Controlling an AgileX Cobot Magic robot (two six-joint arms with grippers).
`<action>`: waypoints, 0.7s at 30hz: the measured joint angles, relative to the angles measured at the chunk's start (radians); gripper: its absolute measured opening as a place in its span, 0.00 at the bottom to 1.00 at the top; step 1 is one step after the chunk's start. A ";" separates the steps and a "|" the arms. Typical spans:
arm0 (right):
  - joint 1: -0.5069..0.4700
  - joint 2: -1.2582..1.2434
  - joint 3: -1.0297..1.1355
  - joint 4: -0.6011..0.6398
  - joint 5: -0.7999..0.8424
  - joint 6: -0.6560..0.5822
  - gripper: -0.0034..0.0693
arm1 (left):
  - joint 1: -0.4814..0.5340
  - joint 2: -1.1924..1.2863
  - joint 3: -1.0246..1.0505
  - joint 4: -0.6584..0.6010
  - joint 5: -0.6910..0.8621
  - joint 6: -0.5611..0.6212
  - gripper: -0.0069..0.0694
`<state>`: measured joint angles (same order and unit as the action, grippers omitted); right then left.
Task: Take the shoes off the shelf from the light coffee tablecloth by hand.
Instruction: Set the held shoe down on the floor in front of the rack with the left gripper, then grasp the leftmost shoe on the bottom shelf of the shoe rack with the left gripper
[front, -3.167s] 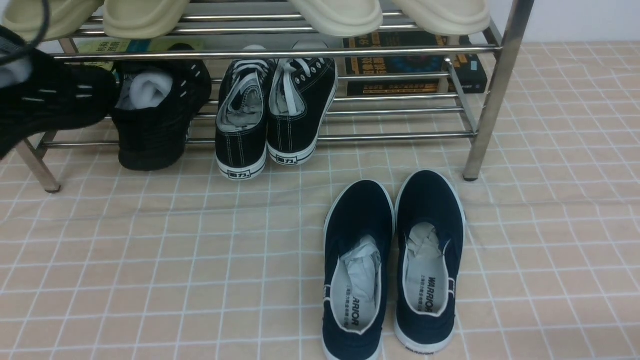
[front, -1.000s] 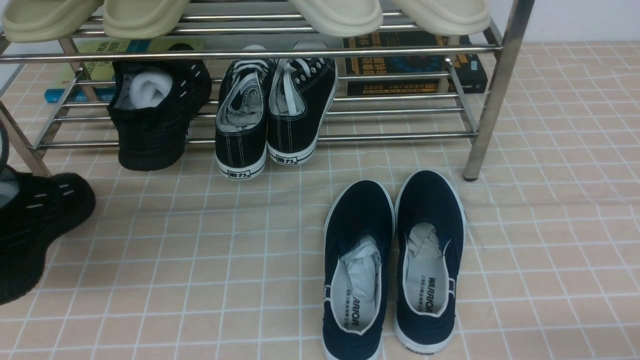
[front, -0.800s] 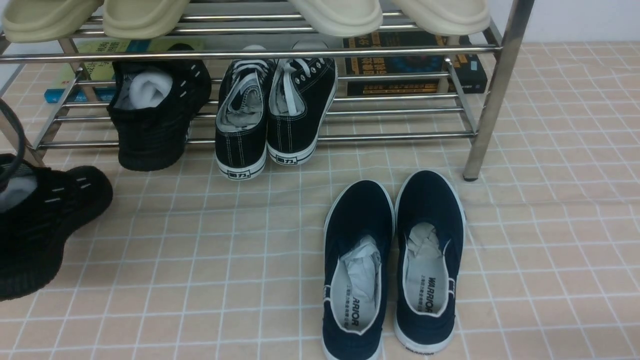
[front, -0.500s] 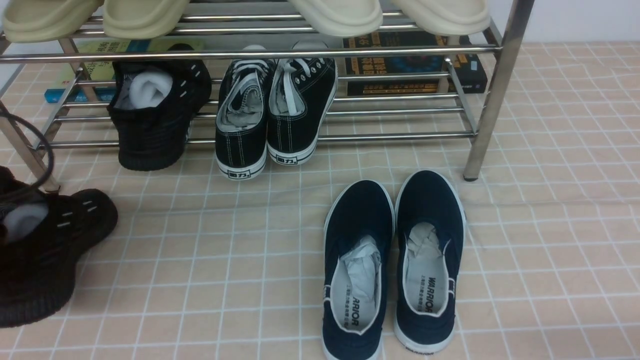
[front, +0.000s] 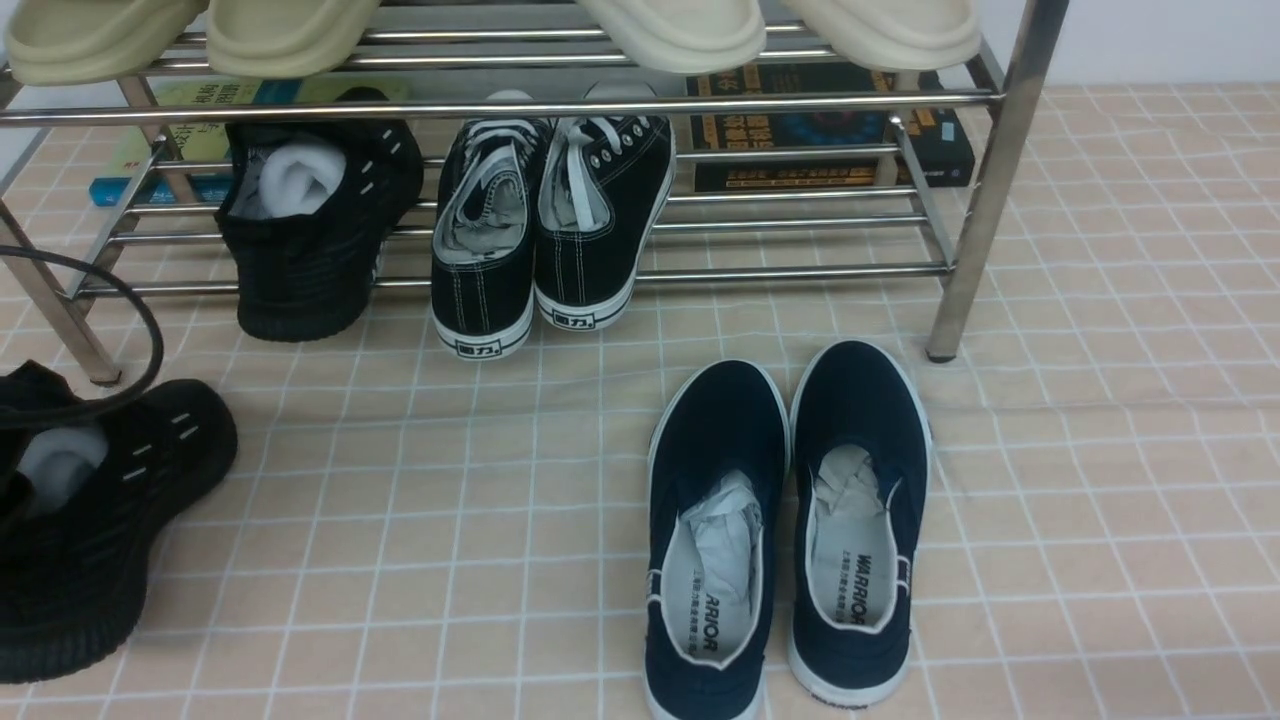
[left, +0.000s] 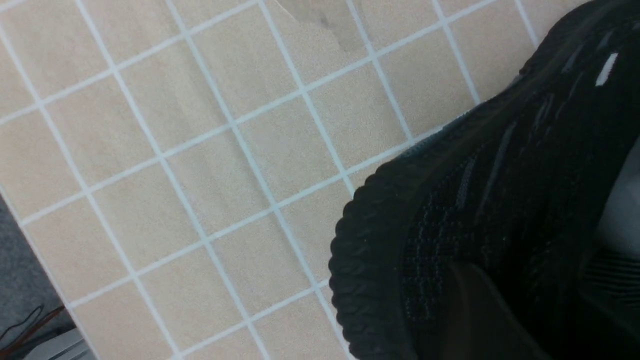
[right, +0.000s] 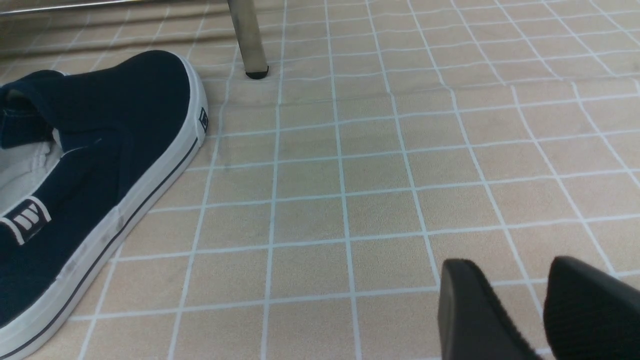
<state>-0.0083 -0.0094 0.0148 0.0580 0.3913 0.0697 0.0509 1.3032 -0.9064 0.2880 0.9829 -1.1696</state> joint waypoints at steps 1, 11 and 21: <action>0.000 0.000 0.000 0.000 0.000 0.000 0.38 | 0.000 0.000 0.000 -0.004 0.001 0.016 0.34; 0.000 0.000 0.000 0.000 0.000 0.000 0.38 | 0.000 0.000 -0.004 -0.013 0.009 0.158 0.50; 0.000 0.000 0.000 0.000 0.000 0.000 0.38 | 0.000 0.000 -0.188 -0.067 0.140 0.414 0.37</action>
<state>-0.0083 -0.0094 0.0148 0.0580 0.3913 0.0697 0.0509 1.3032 -1.0941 0.2215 1.1229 -0.7560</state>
